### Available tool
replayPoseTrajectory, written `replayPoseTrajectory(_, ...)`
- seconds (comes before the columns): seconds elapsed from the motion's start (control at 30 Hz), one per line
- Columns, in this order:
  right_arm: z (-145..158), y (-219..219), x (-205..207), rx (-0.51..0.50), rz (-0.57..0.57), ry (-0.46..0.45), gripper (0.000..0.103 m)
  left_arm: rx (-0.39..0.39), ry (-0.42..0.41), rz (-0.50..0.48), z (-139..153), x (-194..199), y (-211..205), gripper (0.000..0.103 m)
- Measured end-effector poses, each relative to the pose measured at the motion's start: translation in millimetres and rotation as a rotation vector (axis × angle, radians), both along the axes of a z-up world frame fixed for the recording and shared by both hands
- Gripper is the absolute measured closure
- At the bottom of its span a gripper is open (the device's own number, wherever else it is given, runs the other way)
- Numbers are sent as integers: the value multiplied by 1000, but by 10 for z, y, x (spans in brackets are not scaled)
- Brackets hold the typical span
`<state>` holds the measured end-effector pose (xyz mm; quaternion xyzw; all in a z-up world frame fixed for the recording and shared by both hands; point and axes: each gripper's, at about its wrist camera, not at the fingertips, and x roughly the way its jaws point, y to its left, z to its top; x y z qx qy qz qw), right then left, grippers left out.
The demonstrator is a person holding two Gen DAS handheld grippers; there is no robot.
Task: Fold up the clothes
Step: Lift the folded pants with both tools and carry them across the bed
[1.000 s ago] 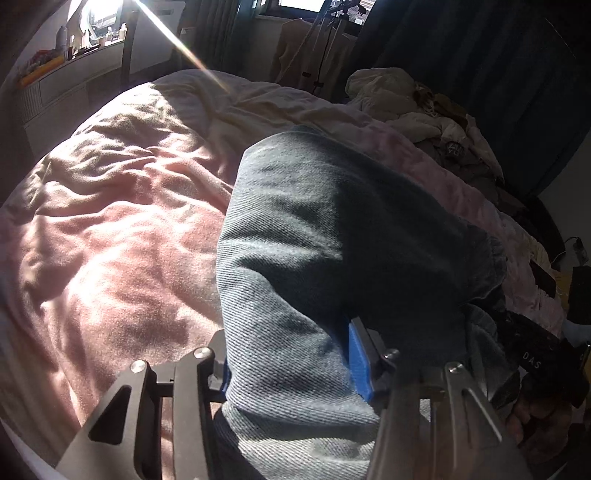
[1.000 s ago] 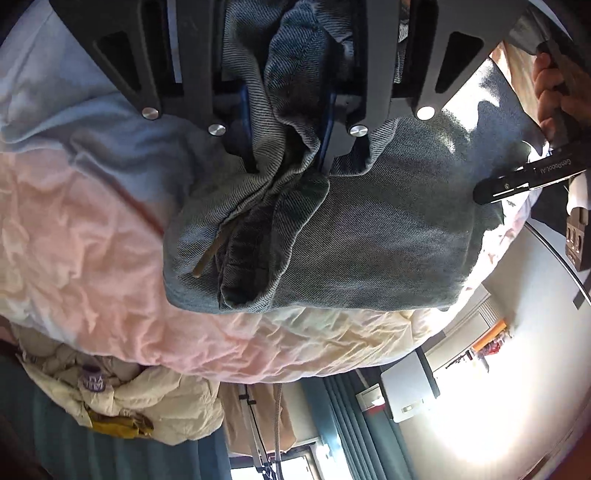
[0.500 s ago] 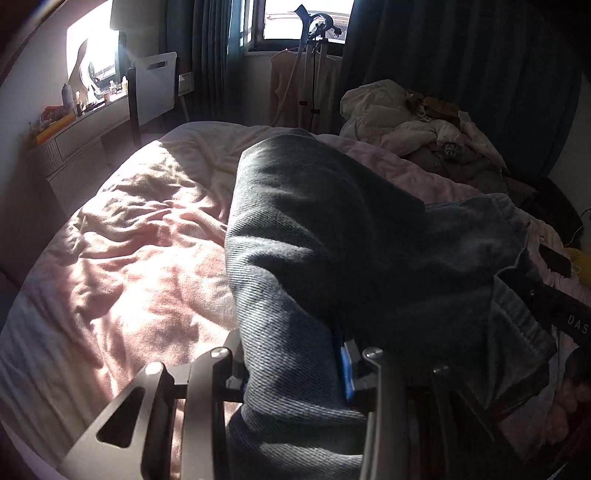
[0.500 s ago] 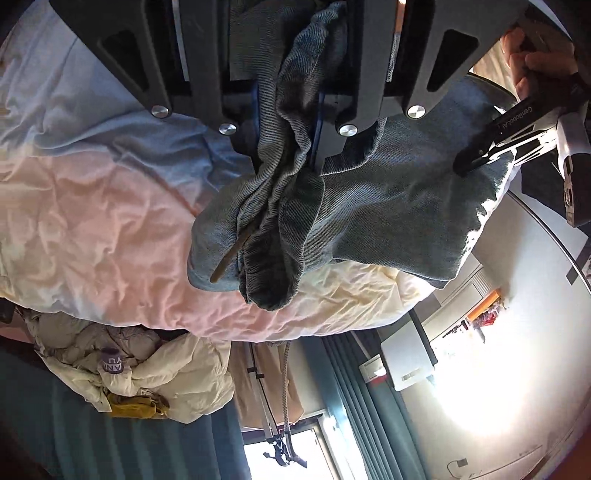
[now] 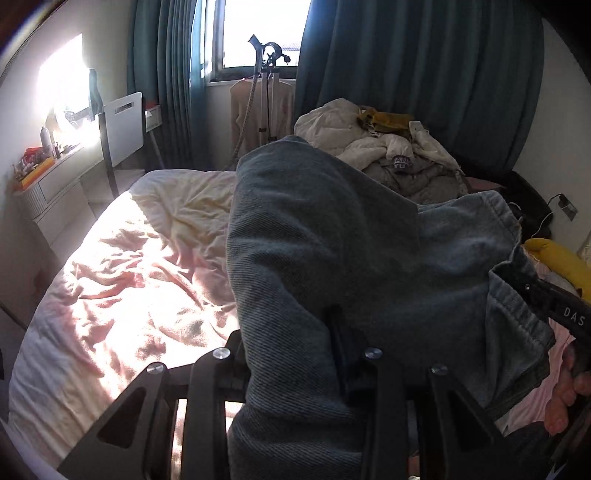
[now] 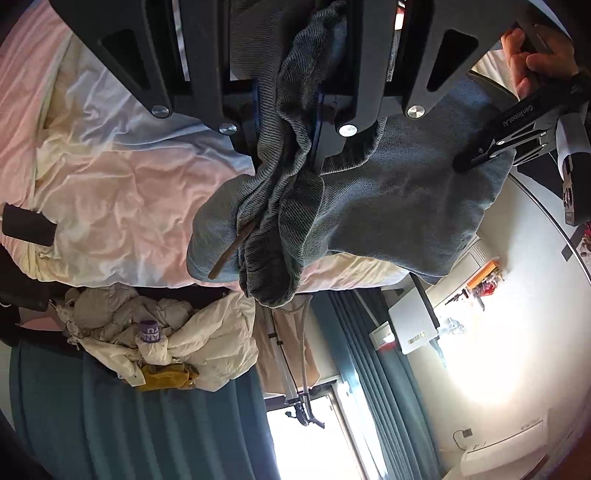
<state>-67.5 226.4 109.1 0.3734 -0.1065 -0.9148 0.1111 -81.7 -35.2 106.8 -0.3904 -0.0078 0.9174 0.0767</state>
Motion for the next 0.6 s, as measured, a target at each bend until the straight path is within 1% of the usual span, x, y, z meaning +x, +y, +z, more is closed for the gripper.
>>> replayPoseTrajectory(0.3,352,766,429,-10,-113,28,84,0,30,-124,289,151,704,69)
replayPoseTrajectory(0.5,525,1326,798,5,-202,53,84,22,44,-227,426,281,1333,69)
replayPoseTrajectory(0.6,585,1654,1001,24,-253,63,84,40,45,-289,429,318,1683,69)
